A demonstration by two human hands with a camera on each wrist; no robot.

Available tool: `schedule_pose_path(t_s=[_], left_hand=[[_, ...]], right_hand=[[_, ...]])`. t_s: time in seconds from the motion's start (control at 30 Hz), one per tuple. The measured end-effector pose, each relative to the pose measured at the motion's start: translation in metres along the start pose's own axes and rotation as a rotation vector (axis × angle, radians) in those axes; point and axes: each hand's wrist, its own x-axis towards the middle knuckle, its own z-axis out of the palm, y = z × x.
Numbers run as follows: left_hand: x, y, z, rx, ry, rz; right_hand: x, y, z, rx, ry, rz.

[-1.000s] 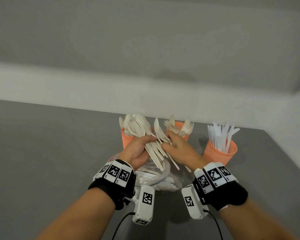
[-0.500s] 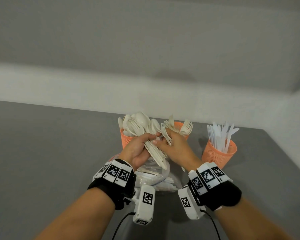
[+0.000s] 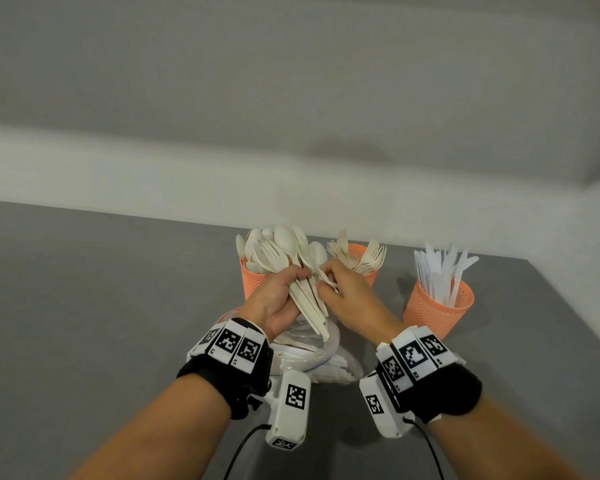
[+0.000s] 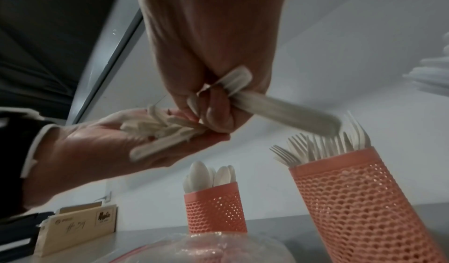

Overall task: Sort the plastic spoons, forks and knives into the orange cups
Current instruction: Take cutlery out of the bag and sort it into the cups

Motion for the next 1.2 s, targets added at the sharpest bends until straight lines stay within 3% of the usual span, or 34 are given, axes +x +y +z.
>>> schedule_pose_path(t_s=[0.17, 0.3, 0.47, 0.8, 1.03, 1.2], left_hand=[[0.004, -0.002, 0.001, 0.091, 0.018, 0.071], [0.004, -0.001, 0.002, 0.143, 0.009, 0.039], [0.006, -0.003, -0.004, 0.191, 0.041, 0.01], [0.0, 0.0, 0.006, 0.031, -0.115, 0.052], [0.002, -0.001, 0.01, -0.011, -0.053, 0.045], [0.004, -0.001, 0.012, 0.004, -0.003, 0.049]], right_hand=[[0.001, -0.002, -0.006, 0.038, -0.027, 0.026], [0.0, -0.001, -0.007, 0.166, -0.063, 0.12], [0.001, -0.001, -0.011, 0.191, 0.088, 0.045], [-0.001, -0.009, 0.001, 0.215, 0.061, 0.032], [-0.001, -0.006, 0.013, 0.228, 0.226, -0.011], [-0.001, -0.008, 0.01, 0.281, 0.158, -0.076]])
